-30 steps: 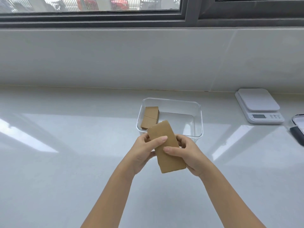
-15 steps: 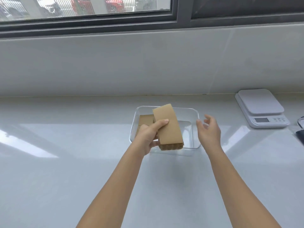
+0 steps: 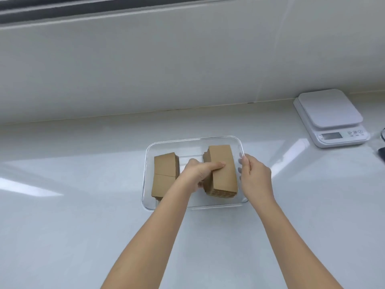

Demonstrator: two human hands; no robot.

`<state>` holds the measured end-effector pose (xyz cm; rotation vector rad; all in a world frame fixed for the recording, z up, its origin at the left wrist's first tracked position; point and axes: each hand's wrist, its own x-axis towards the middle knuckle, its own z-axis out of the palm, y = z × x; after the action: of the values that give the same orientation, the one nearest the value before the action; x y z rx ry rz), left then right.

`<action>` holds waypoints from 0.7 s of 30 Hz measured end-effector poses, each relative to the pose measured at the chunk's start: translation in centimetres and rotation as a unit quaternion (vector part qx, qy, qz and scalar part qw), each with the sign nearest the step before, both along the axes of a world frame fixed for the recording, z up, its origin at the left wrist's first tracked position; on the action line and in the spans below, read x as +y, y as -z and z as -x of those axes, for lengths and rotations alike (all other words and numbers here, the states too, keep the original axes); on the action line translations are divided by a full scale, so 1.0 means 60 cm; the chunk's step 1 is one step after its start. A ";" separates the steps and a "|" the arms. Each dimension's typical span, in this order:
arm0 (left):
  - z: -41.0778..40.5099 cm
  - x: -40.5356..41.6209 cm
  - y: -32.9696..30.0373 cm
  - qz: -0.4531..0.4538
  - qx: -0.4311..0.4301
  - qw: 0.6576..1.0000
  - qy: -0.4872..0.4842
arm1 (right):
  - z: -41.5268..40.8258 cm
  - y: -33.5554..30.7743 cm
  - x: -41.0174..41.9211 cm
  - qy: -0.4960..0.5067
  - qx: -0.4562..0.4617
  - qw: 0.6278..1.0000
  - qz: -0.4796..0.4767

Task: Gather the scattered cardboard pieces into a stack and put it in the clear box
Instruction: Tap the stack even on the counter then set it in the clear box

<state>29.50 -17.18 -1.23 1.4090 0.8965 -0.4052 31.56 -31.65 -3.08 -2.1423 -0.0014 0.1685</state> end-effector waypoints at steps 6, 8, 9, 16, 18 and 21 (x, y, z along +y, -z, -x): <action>-0.008 0.000 0.003 -0.027 0.021 0.998 0.049 | 0.011 -0.004 0.000 0.004 -0.001 1.000 -0.015; -0.006 0.001 -0.002 -0.083 0.034 0.990 0.108 | 0.011 -0.004 0.001 0.005 0.000 1.000 -0.014; -0.004 -0.001 -0.004 -0.093 0.036 0.986 0.136 | 0.012 -0.004 0.000 0.006 0.000 1.000 -0.009; 0.008 -0.049 -0.012 -0.056 0.025 0.976 0.211 | 0.022 -0.016 -0.014 -0.001 0.018 1.000 0.006; 0.007 -0.052 -0.015 -0.034 0.031 0.974 0.222 | 0.019 -0.019 -0.016 -0.002 0.020 1.000 0.001; 0.013 -0.055 -0.032 -0.020 0.054 0.974 0.221 | 0.020 -0.033 -0.016 -0.006 0.060 0.998 0.005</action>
<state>28.72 -20.47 0.72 1.6363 0.6739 -0.8106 30.38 -32.63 -1.10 -2.1397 0.0567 0.3044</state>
